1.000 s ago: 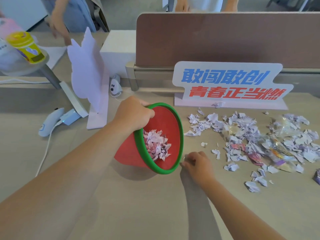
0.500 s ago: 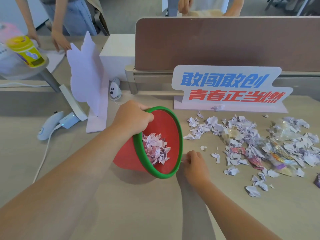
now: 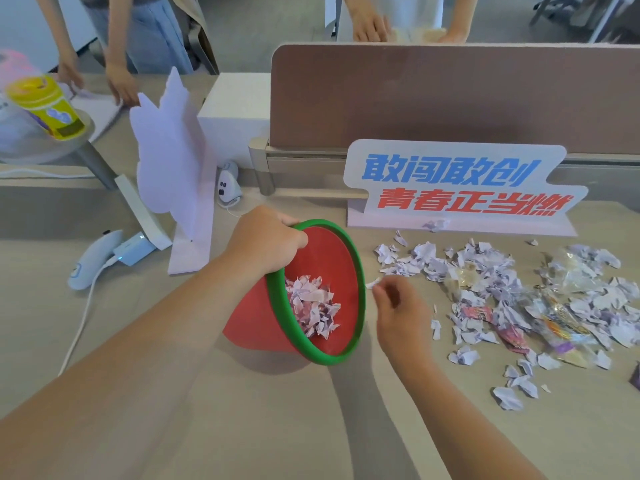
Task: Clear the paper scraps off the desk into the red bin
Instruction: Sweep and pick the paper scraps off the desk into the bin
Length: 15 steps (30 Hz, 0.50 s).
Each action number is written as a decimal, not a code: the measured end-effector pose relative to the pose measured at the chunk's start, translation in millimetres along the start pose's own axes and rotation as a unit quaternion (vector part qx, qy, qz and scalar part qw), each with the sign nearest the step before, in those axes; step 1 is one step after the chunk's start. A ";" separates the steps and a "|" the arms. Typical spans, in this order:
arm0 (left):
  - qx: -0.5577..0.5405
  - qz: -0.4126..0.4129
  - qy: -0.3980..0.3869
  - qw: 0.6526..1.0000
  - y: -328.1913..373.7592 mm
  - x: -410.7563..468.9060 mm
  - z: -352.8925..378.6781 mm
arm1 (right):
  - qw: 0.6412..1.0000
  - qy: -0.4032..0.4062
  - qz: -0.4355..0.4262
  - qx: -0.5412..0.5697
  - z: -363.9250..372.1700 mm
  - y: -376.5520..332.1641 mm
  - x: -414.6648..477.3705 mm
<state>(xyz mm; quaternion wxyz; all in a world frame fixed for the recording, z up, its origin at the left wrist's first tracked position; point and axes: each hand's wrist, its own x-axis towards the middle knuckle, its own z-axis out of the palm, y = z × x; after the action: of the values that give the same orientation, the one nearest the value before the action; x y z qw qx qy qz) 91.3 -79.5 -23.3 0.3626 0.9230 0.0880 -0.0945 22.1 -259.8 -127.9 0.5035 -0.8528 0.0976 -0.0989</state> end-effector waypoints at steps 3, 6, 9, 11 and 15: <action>0.027 -0.009 0.004 1.000 9.5 9.1 3.5 | 0.989 -0.064 -0.123 -0.055 2.4 -7.1 10.2; 0.060 0.008 0.006 0.998 19.4 17.9 6.4 | 0.997 0.021 -0.044 -0.055 -2.8 11.8 25.0; 0.073 0.016 0.014 0.997 21.4 28.8 9.4 | 0.992 0.008 0.010 -0.129 0.1 42.2 39.4; 0.086 0.016 0.010 0.996 20.8 36.6 9.5 | 0.975 -0.048 0.023 -0.218 8.4 58.4 50.0; 0.093 0.000 0.016 0.996 18.3 54.1 2.1 | 0.922 -0.124 0.022 -0.367 19.4 82.9 77.5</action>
<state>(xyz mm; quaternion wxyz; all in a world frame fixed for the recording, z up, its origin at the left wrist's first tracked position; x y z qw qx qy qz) 147.6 -89.1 -25.8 0.2736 0.9541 0.0846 -0.0872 96.2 -303.4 -204.4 0.1654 -0.9808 0.0825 0.0616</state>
